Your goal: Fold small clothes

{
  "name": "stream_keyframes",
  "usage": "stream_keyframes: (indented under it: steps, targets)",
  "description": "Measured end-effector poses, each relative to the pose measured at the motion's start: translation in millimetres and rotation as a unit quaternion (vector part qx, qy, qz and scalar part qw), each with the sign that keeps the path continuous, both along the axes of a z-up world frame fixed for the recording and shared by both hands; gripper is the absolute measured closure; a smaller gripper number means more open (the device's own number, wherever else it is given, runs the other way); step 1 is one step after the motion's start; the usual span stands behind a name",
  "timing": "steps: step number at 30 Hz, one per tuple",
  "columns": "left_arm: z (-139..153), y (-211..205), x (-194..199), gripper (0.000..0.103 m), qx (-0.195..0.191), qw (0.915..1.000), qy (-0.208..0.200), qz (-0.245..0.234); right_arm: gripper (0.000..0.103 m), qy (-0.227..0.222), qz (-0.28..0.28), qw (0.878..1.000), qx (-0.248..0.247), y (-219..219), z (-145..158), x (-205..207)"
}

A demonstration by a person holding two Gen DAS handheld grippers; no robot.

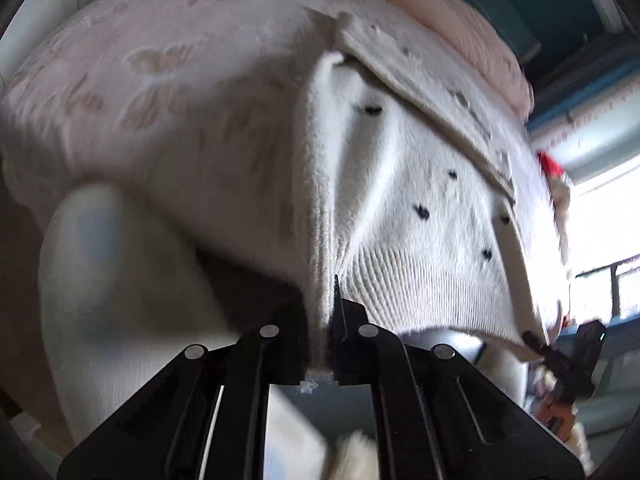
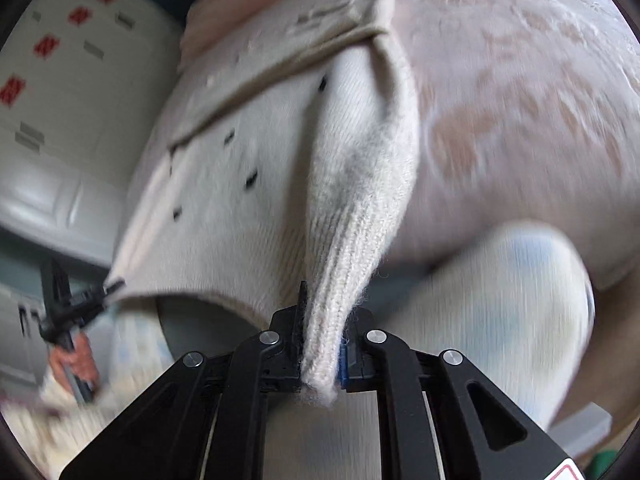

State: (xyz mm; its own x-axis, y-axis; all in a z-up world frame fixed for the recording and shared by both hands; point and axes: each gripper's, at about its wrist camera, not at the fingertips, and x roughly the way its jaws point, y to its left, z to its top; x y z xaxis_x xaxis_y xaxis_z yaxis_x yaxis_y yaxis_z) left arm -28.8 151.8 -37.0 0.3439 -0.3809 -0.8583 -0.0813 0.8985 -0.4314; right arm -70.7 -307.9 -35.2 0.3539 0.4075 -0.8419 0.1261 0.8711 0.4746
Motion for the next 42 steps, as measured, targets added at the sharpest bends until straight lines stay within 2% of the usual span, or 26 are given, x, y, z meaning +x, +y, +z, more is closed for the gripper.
stream_keyframes:
  steps: [4,7,10,13,15,17,18,20,21,22,23,24,25,27,29,30,31,33,35,38,41,42]
  targets:
    - [10,-8,-44,0.097,0.002,0.9991,0.021,-0.035,0.092,0.028,0.03,0.999,0.018,9,9,-36]
    - [30,-5,-63,0.097,0.0,0.9986,0.026,-0.047,0.092,0.036,0.056,0.998,0.02,12,25,-51]
    - [58,2,-61,0.097,0.004,0.9989,0.018,-0.042,0.093,0.004,0.043,0.999,0.02,-2,54,-40]
    - [87,4,-22,0.096,-0.005,0.9992,-0.027,-0.028,0.093,-0.077,-0.007,0.996,0.044,-32,93,1]
    - [104,-4,19,0.096,0.0,0.9968,-0.074,-0.028,0.093,-0.128,-0.042,0.989,0.06,-52,109,44]
    - [114,-19,63,0.096,0.008,0.9933,-0.112,-0.024,0.093,-0.162,-0.068,0.983,0.056,-62,111,85]
    - [116,-30,93,0.096,0.016,0.9912,-0.129,-0.025,0.092,-0.169,-0.079,0.981,0.053,-69,103,115]
    - [111,-44,138,0.095,0.038,0.9879,-0.15,-0.012,0.087,-0.154,-0.107,0.981,0.055,-79,76,165]
    - [99,-54,173,0.093,0.051,0.9873,-0.15,-0.014,0.084,-0.142,-0.119,0.982,0.045,-81,64,184]
    - [90,-56,188,0.089,0.06,0.9871,-0.148,-0.004,0.079,-0.127,-0.134,0.982,0.028,-82,49,199]
    - [77,-58,204,0.085,0.067,0.987,-0.145,0.01,0.068,-0.112,-0.15,0.982,0.009,-83,35,210]
    - [56,-60,222,0.07,0.077,0.9894,-0.122,0.018,0.065,-0.096,-0.169,0.981,-0.005,-84,23,216]
    - [41,-59,234,0.066,0.088,0.9906,-0.101,0.03,0.064,-0.093,-0.184,0.979,-0.002,-88,19,215]
    - [26,-49,240,0.062,0.085,0.9918,-0.08,0.053,0.061,-0.114,-0.207,0.971,0.019,-93,15,201]
    - [22,-34,230,0.044,0.053,0.9933,-0.079,0.066,0.037,-0.14,-0.217,0.966,0.002,-93,25,186]
    - [23,-25,221,0.029,0.039,0.9927,-0.09,0.07,0.035,-0.154,-0.212,0.965,-0.016,-90,30,179]
    - [25,-19,215,0.024,0.04,0.9913,-0.104,0.071,0.031,-0.162,-0.201,0.966,-0.032,-87,33,179]
    - [25,-21,215,0.023,0.066,0.9892,-0.121,0.05,0.029,-0.159,-0.174,0.971,-0.053,-85,32,192]
    - [17,-33,226,0.022,0.09,0.9886,-0.119,0.019,0.026,-0.148,-0.156,0.974,-0.065,-78,28,210]
    - [4,-47,243,0.022,0.094,0.9899,-0.106,-0.012,0.02,-0.135,-0.142,0.976,-0.091,-75,16,239]
    - [-10,-56,262,0.022,0.098,0.9911,-0.09,-0.012,0.02,-0.109,-0.126,0.98,-0.106,-69,-1,257]
    - [-13,-59,266,0.026,0.089,0.9923,-0.085,-0.013,0.02,-0.101,-0.118,0.982,-0.106,-67,-6,262]
